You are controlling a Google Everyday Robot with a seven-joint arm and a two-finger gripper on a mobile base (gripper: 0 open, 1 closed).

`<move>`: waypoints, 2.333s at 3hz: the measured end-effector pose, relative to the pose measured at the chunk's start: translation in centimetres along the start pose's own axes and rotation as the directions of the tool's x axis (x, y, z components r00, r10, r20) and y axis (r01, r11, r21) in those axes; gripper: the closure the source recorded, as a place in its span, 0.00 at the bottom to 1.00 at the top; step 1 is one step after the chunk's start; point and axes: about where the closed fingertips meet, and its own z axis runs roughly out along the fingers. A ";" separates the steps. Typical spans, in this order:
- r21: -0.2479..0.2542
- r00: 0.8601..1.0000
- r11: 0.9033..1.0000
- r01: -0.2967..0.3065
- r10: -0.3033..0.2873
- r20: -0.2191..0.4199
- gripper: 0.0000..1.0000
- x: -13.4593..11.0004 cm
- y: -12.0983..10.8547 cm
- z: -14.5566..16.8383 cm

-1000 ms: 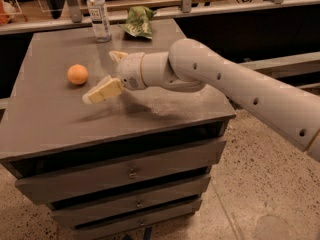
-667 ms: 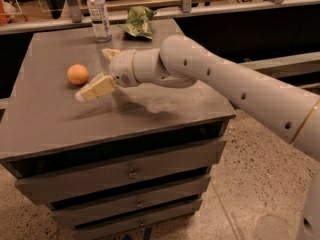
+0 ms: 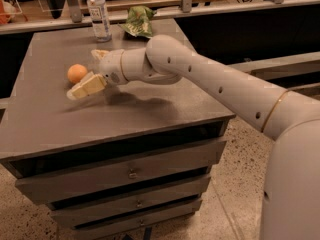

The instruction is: Move orange near blue plastic bottle

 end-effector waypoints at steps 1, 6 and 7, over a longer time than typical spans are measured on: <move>-0.035 1.000 0.999 0.000 0.000 -0.001 0.18 0.2 -0.8 1.6; 0.278 0.998 0.959 0.056 -0.045 -0.048 1.00 -1.2 -6.8 -7.1; 0.432 0.996 0.899 0.073 -0.041 -0.085 1.00 -1.2 -9.7 -9.9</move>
Offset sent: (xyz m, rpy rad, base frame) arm 0.0213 0.0196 -0.0148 -0.0264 0.0757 0.0777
